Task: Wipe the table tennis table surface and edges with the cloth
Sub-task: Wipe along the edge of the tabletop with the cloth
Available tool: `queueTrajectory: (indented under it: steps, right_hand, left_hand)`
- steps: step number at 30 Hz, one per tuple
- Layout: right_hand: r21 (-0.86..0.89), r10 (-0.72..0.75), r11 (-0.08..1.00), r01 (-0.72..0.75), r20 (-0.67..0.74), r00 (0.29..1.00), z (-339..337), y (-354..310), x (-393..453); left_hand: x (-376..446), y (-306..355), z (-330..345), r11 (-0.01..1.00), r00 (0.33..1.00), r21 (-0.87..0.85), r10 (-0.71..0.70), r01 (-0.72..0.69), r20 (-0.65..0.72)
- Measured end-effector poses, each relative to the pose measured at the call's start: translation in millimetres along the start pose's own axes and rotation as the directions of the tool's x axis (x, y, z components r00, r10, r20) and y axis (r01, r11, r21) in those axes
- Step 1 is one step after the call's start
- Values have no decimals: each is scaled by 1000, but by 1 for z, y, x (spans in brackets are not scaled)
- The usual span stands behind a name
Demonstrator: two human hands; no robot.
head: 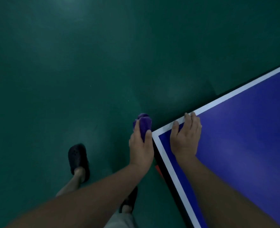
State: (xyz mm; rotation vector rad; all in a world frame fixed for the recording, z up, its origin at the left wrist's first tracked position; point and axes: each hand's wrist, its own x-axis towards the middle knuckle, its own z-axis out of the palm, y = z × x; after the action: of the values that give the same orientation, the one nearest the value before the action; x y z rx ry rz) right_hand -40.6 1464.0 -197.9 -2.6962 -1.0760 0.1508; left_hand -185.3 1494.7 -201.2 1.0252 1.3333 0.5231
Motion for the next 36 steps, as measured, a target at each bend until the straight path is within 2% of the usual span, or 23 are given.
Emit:
queueTrajectory:
  steps: [1, 3, 5, 8, 10, 14, 19, 23, 26, 33, 36]
  right_hand:
    - [-14, 13, 1000, -13, 2, 1000, 1, 1, 0]
    - [-28, 25, 999, -25, -1, 1000, 2, 3, 1]
    - [-28, 27, 999, -27, -3, 1000, 2, 1, 3]
    - [-26, 31, 999, -31, -9, 999, 2, 2, 2]
    - [-10, 36, 999, -36, -25, 999, 0, 2, 2]
    - [-12, 117, 993, -119, -71, 991, 1, 1, 2]
    - [-46, 142, 989, -144, -32, 989, -1, 1, 4]
    - [-60, 140, 988, -141, -28, 990, -3, -1, 6]
    - [-58, 136, 989, -138, -31, 990, -3, 1, 5]
    - [-31, 113, 993, -114, -43, 993, 3, 5, 2]
    - [-37, 136, 990, -136, -18, 991, -2, 4, 5]
  left_hand:
    - [18, 6, -4, 996, 998, 83, 19, -24, 58]
    - [53, 23, -8, 960, 961, 267, 5, -81, 275]
    - [81, 38, -8, 893, 851, 419, -87, -163, 518]
    - [108, 51, 5, 795, 714, 498, -120, -347, 689]
    - [119, 56, 24, 778, 684, 486, -101, -398, 722]
    - [130, 56, 57, 807, 669, 429, -58, -406, 741]
    - [122, 54, 39, 857, 678, 367, -29, -361, 735]
    - [115, 57, 15, 892, 596, 283, -18, -353, 802]
    - [120, 53, 23, 893, 558, 276, -34, -356, 829]
    - [150, 80, 123, 830, 580, 350, -40, -434, 814]
    - [155, 81, 128, 831, 568, 351, -52, -431, 821]
